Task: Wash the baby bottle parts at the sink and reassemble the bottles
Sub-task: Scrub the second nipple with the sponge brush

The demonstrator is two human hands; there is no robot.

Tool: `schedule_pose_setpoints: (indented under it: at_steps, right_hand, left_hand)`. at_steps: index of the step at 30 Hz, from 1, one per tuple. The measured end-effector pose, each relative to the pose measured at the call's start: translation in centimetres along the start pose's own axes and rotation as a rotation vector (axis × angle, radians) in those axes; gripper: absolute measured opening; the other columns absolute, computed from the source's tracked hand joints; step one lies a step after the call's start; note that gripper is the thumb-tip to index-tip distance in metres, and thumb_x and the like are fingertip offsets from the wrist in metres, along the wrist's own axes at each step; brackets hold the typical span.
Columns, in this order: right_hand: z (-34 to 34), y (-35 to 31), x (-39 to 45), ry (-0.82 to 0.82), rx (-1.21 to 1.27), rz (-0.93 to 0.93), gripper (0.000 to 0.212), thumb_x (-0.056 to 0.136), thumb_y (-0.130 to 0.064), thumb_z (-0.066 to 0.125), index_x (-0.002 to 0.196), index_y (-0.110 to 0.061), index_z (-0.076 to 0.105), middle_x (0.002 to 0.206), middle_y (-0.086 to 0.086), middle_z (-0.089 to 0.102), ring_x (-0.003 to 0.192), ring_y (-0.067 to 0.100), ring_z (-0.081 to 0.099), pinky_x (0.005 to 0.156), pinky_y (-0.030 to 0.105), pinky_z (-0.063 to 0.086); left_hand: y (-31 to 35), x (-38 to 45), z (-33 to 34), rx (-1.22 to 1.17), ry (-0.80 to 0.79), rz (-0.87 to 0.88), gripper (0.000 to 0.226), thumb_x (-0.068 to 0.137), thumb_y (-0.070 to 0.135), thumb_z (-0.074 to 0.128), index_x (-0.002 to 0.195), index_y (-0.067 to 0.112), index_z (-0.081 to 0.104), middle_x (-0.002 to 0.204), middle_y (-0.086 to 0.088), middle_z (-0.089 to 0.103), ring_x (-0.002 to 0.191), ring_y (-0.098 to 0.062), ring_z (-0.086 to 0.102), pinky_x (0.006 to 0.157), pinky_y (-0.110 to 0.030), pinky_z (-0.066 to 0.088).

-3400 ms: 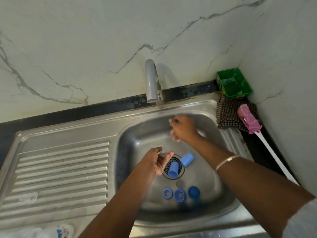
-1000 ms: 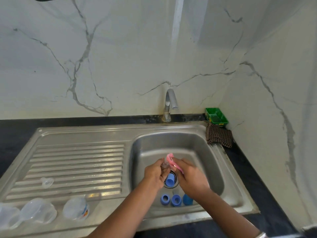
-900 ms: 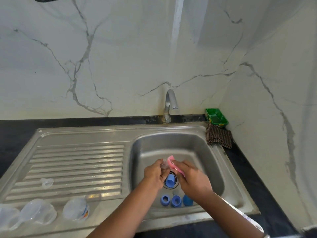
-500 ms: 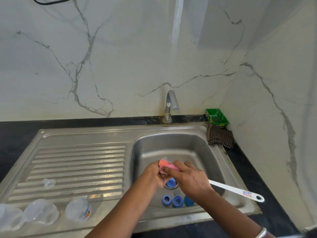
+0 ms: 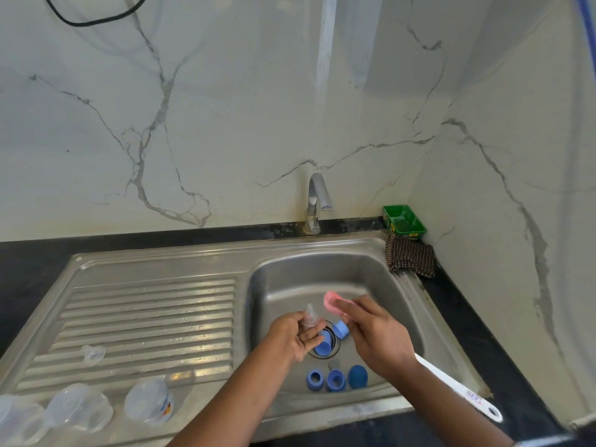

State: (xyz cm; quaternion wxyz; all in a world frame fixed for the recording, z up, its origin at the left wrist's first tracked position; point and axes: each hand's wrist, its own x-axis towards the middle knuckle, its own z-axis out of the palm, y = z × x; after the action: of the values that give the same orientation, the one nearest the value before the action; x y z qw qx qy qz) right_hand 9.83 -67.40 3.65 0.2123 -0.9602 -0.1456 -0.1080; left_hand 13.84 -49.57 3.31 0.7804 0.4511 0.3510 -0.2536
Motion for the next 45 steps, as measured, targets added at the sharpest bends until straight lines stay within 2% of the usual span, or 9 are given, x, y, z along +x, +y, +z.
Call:
schedule_pose_setpoints:
  at_steps: [5,13,18,23,28,33,36,39,45]
  right_hand:
    - [0.1,-1.0,1.7,-0.068,0.047,-0.031,0.058,0.102,-0.037,0.046,0.144,-0.066,0.019,0.112,-0.022,0.049,0.094,0.004,0.055,0.061,0.028,0.053]
    - [1.7,-0.5,-1.2,-0.189,-0.098,-0.103,0.059,0.099,-0.034,0.049,0.141,-0.062,0.018,0.115,-0.019,0.048,0.096,0.014,0.055,0.056,0.035,0.055]
    - [1.0,-0.5,0.3,-0.109,0.001,0.066,0.053,0.103,-0.039,0.045,0.145,-0.059,0.022,0.111,-0.019,0.050,0.091,0.008,0.057,0.060,0.028,0.050]
    - [1.8,-1.0,0.3,-0.195,0.141,0.128,0.048,0.102,-0.042,0.044,0.146,-0.053,0.029,0.101,-0.019,0.045,0.086,0.010,0.057,0.070,0.037,0.054]
    - [1.8,-0.3,-0.2,-0.238,0.135,0.141,0.046,0.099,-0.043,0.048,0.141,-0.056,0.036,0.101,-0.016,0.051,0.087,0.009,0.058,0.071,0.032,0.052]
    - [0.4,1.1,1.1,-0.176,0.301,0.220,0.039,0.099,-0.032,0.056,0.135,-0.046,0.055,0.119,-0.008,0.064,0.110,0.014,0.062,0.095,0.038,0.050]
    - [-0.1,1.0,1.7,-0.242,0.339,0.139,0.038,0.099,-0.024,0.057,0.135,-0.037,0.057,0.125,-0.006,0.064,0.117,0.014,0.059,0.102,0.038,0.047]
    - [-0.2,0.7,2.2,-0.287,0.294,0.068,0.037,0.100,-0.018,0.054,0.134,-0.031,0.059,0.119,-0.003,0.065,0.112,0.015,0.059,0.099,0.038,0.047]
    - [-0.6,-0.3,2.2,-0.315,0.197,-0.047,0.037,0.102,-0.022,0.050,0.135,-0.038,0.057,0.112,-0.011,0.056,0.101,0.010,0.058,0.085,0.037,0.051]
  left_hand:
    - [-0.4,-0.8,0.7,0.028,-0.035,0.010,0.020,0.101,0.003,0.048,0.084,-0.001,0.060,0.073,-0.018,0.072,0.061,-0.022,0.071,0.078,-0.039,0.058]
    - [0.7,-0.9,0.3,-0.120,-0.015,-0.007,0.025,0.097,0.007,0.059,0.076,-0.006,0.058,0.067,-0.016,0.064,0.047,-0.023,0.065,0.047,-0.035,0.057]
    - [-0.1,-0.8,0.5,-0.082,-0.065,-0.008,0.021,0.102,0.016,0.055,0.089,0.000,0.060,0.078,-0.021,0.072,0.069,-0.027,0.072,0.062,-0.035,0.061]
    - [0.1,-0.2,0.6,-0.137,-0.090,0.013,0.026,0.099,0.025,0.059,0.096,-0.001,0.061,0.078,-0.021,0.073,0.067,-0.026,0.072,0.069,-0.036,0.062]
    - [-0.5,0.9,-0.2,-0.005,-0.046,0.101,0.019,0.099,0.025,0.060,0.094,0.007,0.058,0.086,-0.018,0.070,0.069,-0.022,0.065,0.063,-0.030,0.060]
    - [-1.8,2.2,-2.3,0.712,0.129,0.634,0.026,0.095,0.033,0.065,0.085,0.010,0.056,0.074,-0.003,0.072,0.073,-0.019,0.069,0.075,-0.032,0.055]
    - [-2.0,1.9,-3.0,0.866,0.137,0.792,0.030,0.078,0.032,0.083,0.091,0.023,0.058,0.074,0.002,0.068,0.070,-0.011,0.063,0.062,-0.015,0.046]
    - [-1.8,1.5,-2.9,0.844,0.063,0.775,0.049,0.062,0.031,0.095,0.096,0.030,0.059,0.077,0.006,0.071,0.069,-0.002,0.065,0.060,-0.009,0.046]
    - [-1.5,0.8,-2.3,0.825,-0.095,0.716,0.035,0.062,0.020,0.095,0.089,0.015,0.075,0.080,0.003,0.077,0.077,-0.010,0.073,0.075,-0.026,0.059]
